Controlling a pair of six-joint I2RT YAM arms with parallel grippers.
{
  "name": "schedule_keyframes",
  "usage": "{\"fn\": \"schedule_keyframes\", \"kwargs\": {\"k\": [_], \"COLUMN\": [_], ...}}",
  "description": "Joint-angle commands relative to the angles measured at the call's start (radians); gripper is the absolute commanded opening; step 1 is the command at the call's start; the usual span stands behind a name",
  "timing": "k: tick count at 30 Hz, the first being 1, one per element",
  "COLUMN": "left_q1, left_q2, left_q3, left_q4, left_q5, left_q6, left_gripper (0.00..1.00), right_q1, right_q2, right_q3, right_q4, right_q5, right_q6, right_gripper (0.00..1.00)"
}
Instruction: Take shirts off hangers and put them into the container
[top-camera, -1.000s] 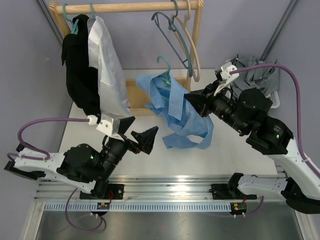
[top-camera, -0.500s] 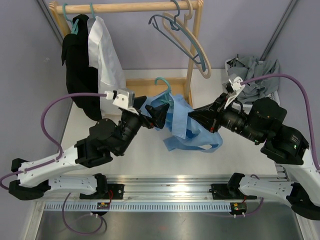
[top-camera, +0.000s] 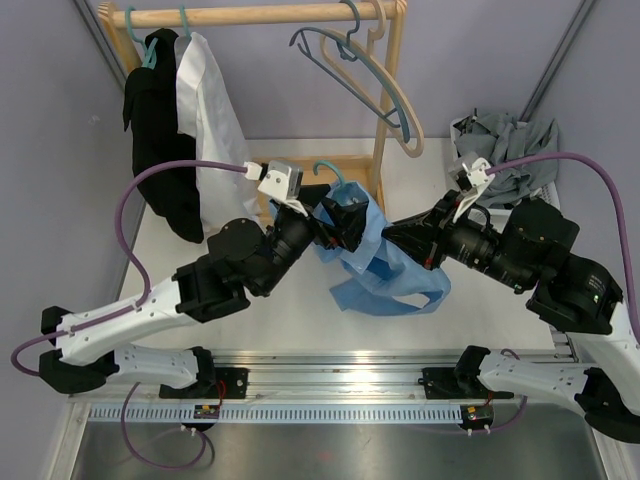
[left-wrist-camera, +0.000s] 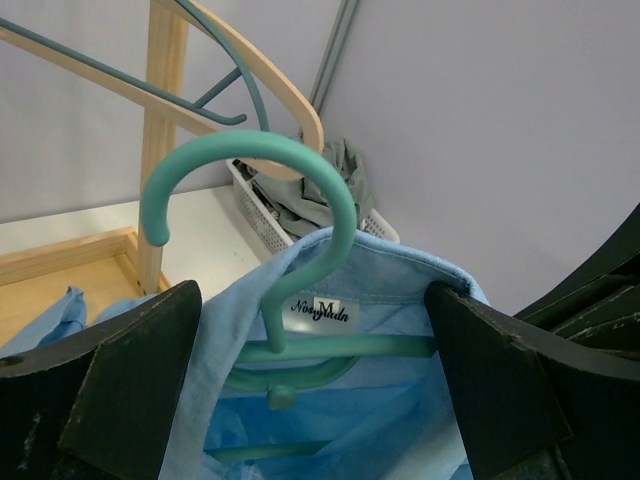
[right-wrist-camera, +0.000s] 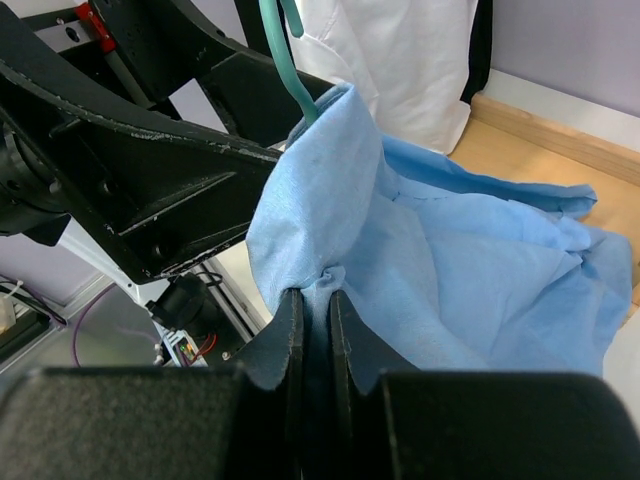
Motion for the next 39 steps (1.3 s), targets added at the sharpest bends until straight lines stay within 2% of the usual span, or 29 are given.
{"fn": "schedule_keyframes", "kwargs": {"k": [1, 12, 15, 16, 18, 19, 22, 23, 26, 39], "left_q1": [0.0, 0.023, 0.049, 0.061, 0.07, 0.075, 0.078, 0.078, 0.078, 0.078], "left_q2": [0.013, 0.063, 0.072, 0.077, 0.082, 0.082, 0.077, 0.077, 0.068, 0.003], "left_q3": [0.059, 0.082, 0.079, 0.082, 0.082, 0.091, 0.119, 0.128, 0.162, 0.277], "left_q4": [0.046, 0.038, 0.034, 0.029, 0.029, 0.024, 0.014, 0.012, -0.015, -0.115], "left_q5": [0.058, 0.06, 0.074, 0.077, 0.081, 0.075, 0.062, 0.06, 0.052, -0.034], "left_q6": [-0.03, -0.03, -0.036, -0.035, -0.024, -0.016, 0.01, 0.024, 0.042, 0.166], "left_gripper": [0.99, 0.96, 0.85, 0.74, 0.67, 0.59, 0.46, 0.39, 0.31, 0.29], "right_q1": [0.01, 0.01, 0.01, 0.01, 0.01, 0.011, 0.011, 0.01, 0.01, 0.011], "right_q2": [-0.009, 0.003, 0.006, 0.008, 0.011, 0.011, 0.005, -0.001, -0.021, -0.066], "right_q3": [-0.002, -0.002, -0.003, -0.005, -0.005, -0.005, -0.008, -0.009, -0.014, -0.02], "right_q4": [0.072, 0.087, 0.092, 0.095, 0.092, 0.09, 0.087, 0.086, 0.078, 0.02], "right_q5": [-0.04, -0.074, -0.094, -0.102, -0.117, -0.119, -0.119, -0.117, -0.091, -0.017], "right_q6": [0.017, 0.029, 0.036, 0.036, 0.036, 0.036, 0.034, 0.034, 0.031, 0.031], "right_gripper": [0.0, 0.0, 0.0, 0.0, 0.0, 0.0, 0.0, 0.0, 0.0, 0.0]}}
